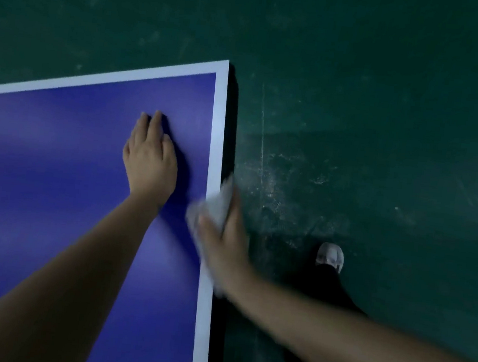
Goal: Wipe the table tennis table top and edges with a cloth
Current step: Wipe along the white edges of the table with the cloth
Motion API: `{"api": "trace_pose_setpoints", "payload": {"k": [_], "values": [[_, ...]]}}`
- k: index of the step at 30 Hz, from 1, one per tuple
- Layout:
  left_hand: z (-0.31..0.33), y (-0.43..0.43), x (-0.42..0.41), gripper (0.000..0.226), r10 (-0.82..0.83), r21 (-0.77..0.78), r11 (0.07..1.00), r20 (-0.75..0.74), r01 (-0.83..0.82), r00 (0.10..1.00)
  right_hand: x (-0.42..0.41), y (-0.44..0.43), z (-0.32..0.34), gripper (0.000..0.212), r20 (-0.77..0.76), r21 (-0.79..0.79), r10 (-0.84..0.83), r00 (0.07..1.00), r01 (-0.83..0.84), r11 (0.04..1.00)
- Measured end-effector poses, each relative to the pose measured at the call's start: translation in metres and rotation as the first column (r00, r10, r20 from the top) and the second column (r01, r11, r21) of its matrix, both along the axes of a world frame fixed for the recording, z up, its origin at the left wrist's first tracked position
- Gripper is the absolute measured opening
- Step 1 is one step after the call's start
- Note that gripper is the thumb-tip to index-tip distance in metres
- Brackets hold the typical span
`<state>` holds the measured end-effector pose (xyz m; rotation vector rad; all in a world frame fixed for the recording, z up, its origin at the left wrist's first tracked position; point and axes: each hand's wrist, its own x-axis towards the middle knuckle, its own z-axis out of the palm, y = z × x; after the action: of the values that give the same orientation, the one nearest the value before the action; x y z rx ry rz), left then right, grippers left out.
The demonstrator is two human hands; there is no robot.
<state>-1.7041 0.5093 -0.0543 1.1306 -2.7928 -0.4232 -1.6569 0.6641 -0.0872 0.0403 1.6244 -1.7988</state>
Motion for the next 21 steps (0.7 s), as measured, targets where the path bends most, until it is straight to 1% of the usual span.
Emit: {"api": "trace_pose_setpoints", "payload": {"k": [1,3,5,7,8,10,12,14,16,18,20,21], "values": [[-0.001,-0.009,-0.013,0.045,0.054,0.011,0.998,-0.009,-0.054,0.999,0.031,0.017,0.003,0.078,0.029,-0.005,0.053,0.998,-0.053,0.999],[-0.004,-0.024,-0.037,0.046,0.167,0.028,0.986,-0.006,-0.167,0.986,0.066,0.039,0.007,0.082,0.081,-0.009,0.114,0.990,-0.113,0.994],[-0.008,-0.033,-0.054,0.048,0.244,0.013,0.970,0.022,-0.245,0.969,0.061,0.043,0.003,0.083,0.122,0.044,0.148,0.981,-0.154,0.987],[-0.012,-0.035,-0.062,0.049,0.278,-0.022,0.961,0.056,-0.277,0.959,0.029,0.032,0.006,0.083,0.110,0.047,0.188,0.976,-0.194,0.980],[-0.013,-0.035,-0.064,0.049,0.283,-0.033,0.959,0.065,-0.282,0.957,0.006,0.022,0.008,0.079,0.086,0.039,0.194,0.977,-0.198,0.980],[-0.015,-0.034,-0.064,0.049,0.286,-0.050,0.958,0.071,-0.283,0.955,-0.047,-0.005,0.009,0.061,0.029,0.032,0.152,0.988,-0.153,0.988],[-0.015,-0.034,-0.064,0.049,0.292,-0.067,0.956,0.071,-0.287,0.954,-0.108,-0.041,0.006,0.041,-0.070,0.034,0.072,0.995,-0.070,0.997],[-0.015,-0.034,-0.065,0.049,0.299,-0.072,0.953,0.071,-0.295,0.951,-0.171,-0.076,0.004,0.031,-0.136,0.072,0.043,0.990,-0.034,0.997],[-0.016,-0.033,-0.065,0.050,0.302,-0.073,0.952,0.070,-0.297,0.951,-0.217,-0.100,0.004,0.021,-0.164,0.122,0.046,0.985,-0.026,0.992],[-0.016,-0.032,-0.065,0.050,0.302,-0.072,0.952,0.075,-0.297,0.950,-0.241,-0.110,0.002,0.023,-0.175,0.181,0.107,0.979,-0.075,0.981],[-0.015,-0.033,-0.065,0.050,0.305,-0.069,0.951,0.072,-0.300,0.950,-0.251,-0.106,0.004,0.032,-0.192,0.270,0.263,0.945,-0.206,0.940],[-0.015,-0.033,-0.065,0.050,0.307,-0.069,0.951,0.071,-0.303,0.949,-0.253,-0.101,0.005,0.035,-0.199,0.307,0.357,0.913,-0.288,0.907]]}}
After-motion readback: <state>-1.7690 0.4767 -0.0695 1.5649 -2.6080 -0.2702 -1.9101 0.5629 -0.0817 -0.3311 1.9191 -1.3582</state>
